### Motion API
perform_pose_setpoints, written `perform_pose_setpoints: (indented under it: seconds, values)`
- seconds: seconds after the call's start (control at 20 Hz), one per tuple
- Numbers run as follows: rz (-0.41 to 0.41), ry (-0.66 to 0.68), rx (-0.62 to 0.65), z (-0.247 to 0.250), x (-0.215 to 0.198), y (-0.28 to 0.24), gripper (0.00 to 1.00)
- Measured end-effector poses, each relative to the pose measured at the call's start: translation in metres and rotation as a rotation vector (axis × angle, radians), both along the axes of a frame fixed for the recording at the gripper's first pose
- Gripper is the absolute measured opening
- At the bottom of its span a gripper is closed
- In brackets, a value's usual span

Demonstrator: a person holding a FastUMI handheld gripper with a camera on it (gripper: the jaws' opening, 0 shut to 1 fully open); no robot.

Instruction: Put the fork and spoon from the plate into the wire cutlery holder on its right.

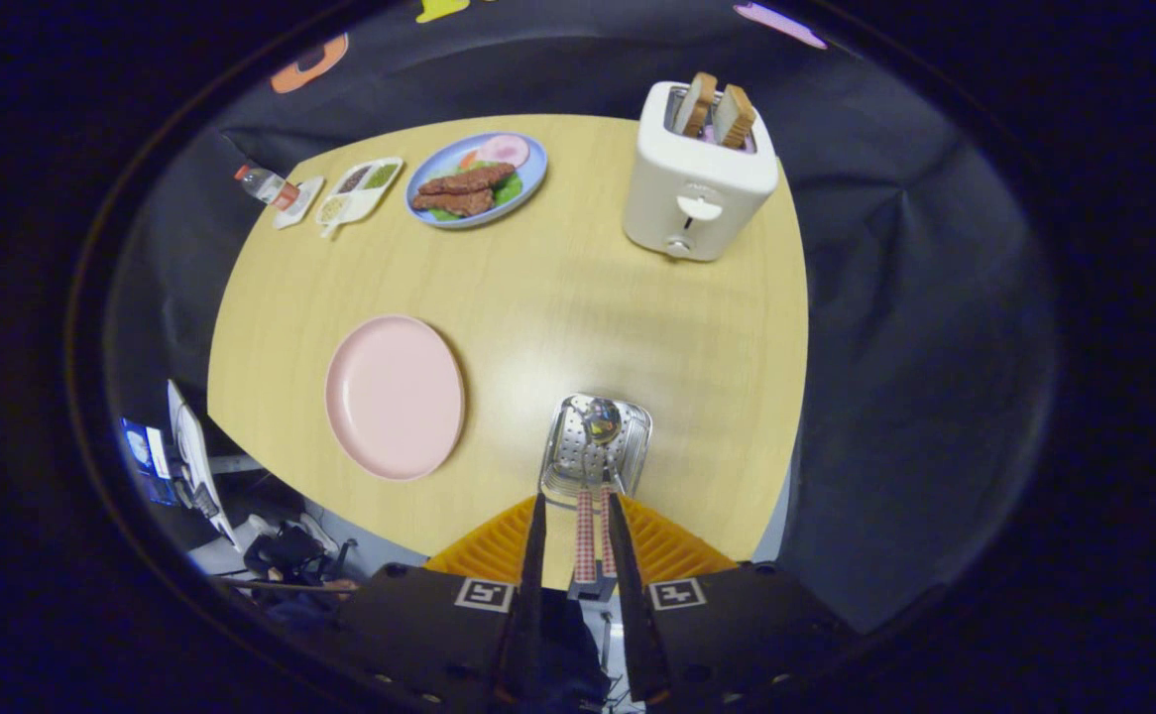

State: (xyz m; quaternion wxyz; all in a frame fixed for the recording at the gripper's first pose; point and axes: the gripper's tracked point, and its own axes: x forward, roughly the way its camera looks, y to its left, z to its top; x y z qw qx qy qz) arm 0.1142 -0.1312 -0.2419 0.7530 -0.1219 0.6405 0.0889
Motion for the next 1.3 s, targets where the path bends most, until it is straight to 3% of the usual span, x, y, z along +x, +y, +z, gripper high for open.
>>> perform_pose_setpoints:
  seconds: [0.2,0.4,0.55,0.75,1.0,1.3]
  values:
    - [-0.02,-0.156,0.064,0.024,0.007,0.033,0.48]
    - [-0.055,-0.283,0.146,0.046,0.005,0.071,0.69]
    - [-0.067,-0.419,0.179,0.066,0.008,0.093,0.77]
    - [-0.029,-0.609,0.212,0.1,-0.003,0.131,0.89]
    - [0.044,-0.829,0.236,0.156,-0.033,0.186,0.9]
    - [0.011,-1.197,0.218,0.222,-0.052,0.205,0.88]
